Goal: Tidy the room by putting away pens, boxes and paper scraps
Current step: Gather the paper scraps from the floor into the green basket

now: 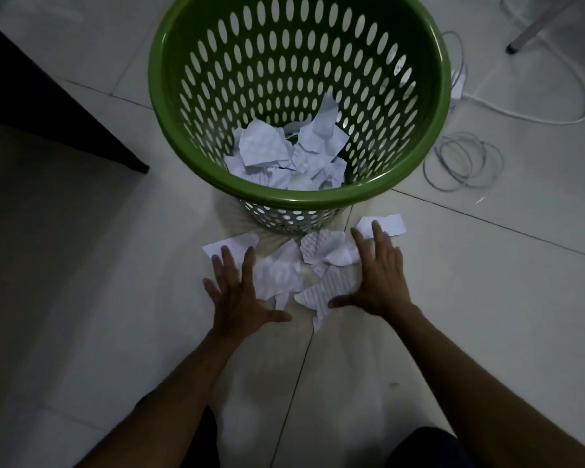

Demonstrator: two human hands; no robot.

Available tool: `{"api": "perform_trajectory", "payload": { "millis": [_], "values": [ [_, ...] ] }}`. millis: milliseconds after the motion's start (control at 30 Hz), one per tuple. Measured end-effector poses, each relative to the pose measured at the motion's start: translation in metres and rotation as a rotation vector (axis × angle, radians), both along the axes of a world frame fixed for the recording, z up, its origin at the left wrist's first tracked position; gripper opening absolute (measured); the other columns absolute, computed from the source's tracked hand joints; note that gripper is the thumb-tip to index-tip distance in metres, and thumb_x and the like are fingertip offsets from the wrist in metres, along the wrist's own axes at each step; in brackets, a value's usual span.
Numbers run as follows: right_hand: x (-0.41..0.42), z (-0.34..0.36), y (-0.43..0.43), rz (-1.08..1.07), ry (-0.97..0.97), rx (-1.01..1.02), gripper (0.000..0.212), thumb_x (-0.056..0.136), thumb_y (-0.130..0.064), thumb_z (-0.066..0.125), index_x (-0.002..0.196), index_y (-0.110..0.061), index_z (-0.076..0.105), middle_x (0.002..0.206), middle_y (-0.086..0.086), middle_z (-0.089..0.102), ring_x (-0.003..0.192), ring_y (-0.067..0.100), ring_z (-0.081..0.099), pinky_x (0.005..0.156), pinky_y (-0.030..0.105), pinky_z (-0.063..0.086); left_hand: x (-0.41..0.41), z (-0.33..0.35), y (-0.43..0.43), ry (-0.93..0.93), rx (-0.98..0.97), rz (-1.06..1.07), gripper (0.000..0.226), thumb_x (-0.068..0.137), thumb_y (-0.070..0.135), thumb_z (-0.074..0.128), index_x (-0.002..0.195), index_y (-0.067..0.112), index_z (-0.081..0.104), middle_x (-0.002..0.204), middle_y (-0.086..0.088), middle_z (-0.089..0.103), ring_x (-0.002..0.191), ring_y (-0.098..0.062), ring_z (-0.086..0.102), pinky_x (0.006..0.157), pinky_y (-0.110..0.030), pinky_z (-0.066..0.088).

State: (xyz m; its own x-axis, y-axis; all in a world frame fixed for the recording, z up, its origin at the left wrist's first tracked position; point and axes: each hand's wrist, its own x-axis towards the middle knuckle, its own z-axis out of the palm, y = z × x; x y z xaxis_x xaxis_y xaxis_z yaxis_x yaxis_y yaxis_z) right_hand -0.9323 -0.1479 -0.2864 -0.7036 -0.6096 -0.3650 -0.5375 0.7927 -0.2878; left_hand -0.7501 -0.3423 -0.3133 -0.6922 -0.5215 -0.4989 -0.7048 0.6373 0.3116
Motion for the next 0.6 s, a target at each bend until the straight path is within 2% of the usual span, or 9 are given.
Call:
{"api": "perform_trajectory", "payload": {
  "millis": [133, 267, 400, 533, 600],
  "values": [
    [-0.029, -0.001, -0.008, -0.029, -0.094, 0.111, 0.151, 0.033, -0.084, 0.071, 0.15, -0.036, -0.013, 0.154, 0.005, -0.032, 0.145, 0.035, -0.019, 0.112, 0.063, 0.004, -0.014, -0.002, -0.019, -0.019, 0.029, -0.012, 0.15, 0.037, 0.079, 0.074, 0.147, 0.036, -0.018, 0.153, -0.016, -0.031, 0.143, -0.038, -0.023, 0.111, -0.066, 0.005],
    [-0.034, -0.007, -0.019, 0.071, -0.188, 0.207, 0.153, 0.031, -0.081, 0.075, 0.146, -0.042, -0.019, 0.153, 0.004, -0.035, 0.143, 0.038, -0.022, 0.11, 0.067, 0.004, -0.025, -0.006, -0.019, -0.056, 0.086, -0.08, 0.149, 0.037, 0.08, 0.073, 0.137, 0.045, -0.032, 0.149, -0.011, -0.04, 0.14, -0.036, -0.031, 0.111, -0.066, 0.003],
    [-0.016, -0.018, -0.032, 0.178, -0.166, 0.223, 0.151, 0.035, -0.081, 0.074, 0.144, -0.044, -0.024, 0.152, 0.005, -0.037, 0.14, 0.042, -0.027, 0.11, 0.069, 0.003, -0.03, -0.006, -0.007, -0.075, 0.083, -0.151, 0.143, 0.039, 0.084, 0.068, 0.137, 0.048, -0.03, 0.146, -0.012, -0.044, 0.138, -0.039, -0.034, 0.107, -0.07, 0.002],
    [0.008, -0.025, -0.042, 0.302, -0.095, 0.227, 0.143, 0.039, -0.086, 0.067, 0.143, -0.047, -0.023, 0.152, 0.006, -0.037, 0.137, 0.045, -0.03, 0.106, 0.074, 0.001, -0.023, -0.012, 0.009, -0.077, 0.027, -0.25, 0.124, 0.053, 0.083, 0.058, 0.129, 0.057, -0.036, 0.146, -0.013, -0.044, 0.135, -0.037, -0.038, 0.103, -0.075, 0.004],
    [0.02, -0.028, -0.045, 0.359, -0.065, 0.226, 0.139, 0.042, -0.084, 0.067, 0.144, -0.046, -0.019, 0.153, 0.005, -0.035, 0.137, 0.045, -0.031, 0.104, 0.074, 0.0, -0.021, -0.015, 0.013, -0.053, -0.017, -0.284, 0.11, 0.06, 0.081, 0.049, 0.13, 0.058, -0.033, 0.147, -0.011, -0.043, 0.134, -0.034, -0.04, 0.103, -0.075, 0.006]
  ]
}}
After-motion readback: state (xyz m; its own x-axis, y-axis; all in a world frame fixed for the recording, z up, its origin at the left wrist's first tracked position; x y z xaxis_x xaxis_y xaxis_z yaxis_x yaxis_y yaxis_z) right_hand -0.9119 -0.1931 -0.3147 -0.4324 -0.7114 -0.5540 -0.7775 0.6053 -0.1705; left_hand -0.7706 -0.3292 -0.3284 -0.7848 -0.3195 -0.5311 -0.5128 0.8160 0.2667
